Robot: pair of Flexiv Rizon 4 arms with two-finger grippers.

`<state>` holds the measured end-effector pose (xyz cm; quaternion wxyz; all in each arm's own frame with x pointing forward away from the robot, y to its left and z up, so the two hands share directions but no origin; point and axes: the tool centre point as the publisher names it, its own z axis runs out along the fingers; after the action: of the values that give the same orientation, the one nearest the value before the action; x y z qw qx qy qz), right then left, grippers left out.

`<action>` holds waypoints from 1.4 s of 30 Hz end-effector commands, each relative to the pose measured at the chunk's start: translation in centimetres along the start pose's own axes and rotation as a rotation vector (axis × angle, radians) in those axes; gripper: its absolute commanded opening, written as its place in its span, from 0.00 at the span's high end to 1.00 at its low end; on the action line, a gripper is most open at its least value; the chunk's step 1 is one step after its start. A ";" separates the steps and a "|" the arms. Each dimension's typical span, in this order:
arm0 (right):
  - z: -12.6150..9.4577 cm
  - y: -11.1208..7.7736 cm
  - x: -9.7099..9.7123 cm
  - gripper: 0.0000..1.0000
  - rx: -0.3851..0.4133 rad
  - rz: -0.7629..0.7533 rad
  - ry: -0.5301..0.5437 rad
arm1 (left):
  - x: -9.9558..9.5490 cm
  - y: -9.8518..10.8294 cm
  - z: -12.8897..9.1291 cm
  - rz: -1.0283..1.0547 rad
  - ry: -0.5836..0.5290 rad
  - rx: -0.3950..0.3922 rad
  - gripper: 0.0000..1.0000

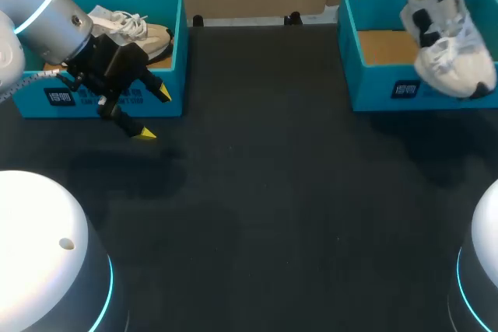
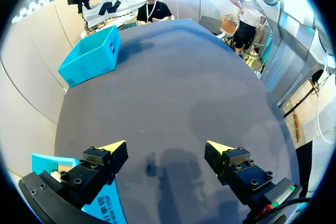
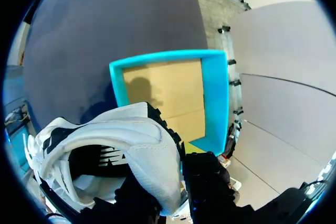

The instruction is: Take the shoe out of the shoebox, open the shoe tongue, remove and reinsert the insole, then place the shoe into the shoebox

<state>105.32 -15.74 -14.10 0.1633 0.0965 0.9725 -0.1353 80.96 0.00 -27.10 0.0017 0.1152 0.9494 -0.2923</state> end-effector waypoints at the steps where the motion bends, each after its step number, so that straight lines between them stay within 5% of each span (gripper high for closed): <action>1: -0.2 -1.0 0.3 1.00 -0.012 -0.001 -0.012 | 0.0 0.0 0.0 0.000 0.001 -0.003 0.00; 16: -0.2 -1.0 0.3 1.00 -0.012 -0.001 -0.012 | 0.0 0.0 0.0 0.000 0.001 -0.003 0.00; 27: 3.5 -6.4 -1.8 1.00 0.026 -0.040 0.033 | 0.0 0.0 0.0 0.000 0.001 -0.003 0.00; 42: 7.3 -12.8 -3.1 1.00 -0.034 -0.055 0.118 | 0.0 0.0 0.0 0.000 0.001 -0.003 0.00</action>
<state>106.83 -29.19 -16.39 0.1111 0.0707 0.9823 -0.1333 80.97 0.01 -27.11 0.0017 0.1151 0.9494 -0.2924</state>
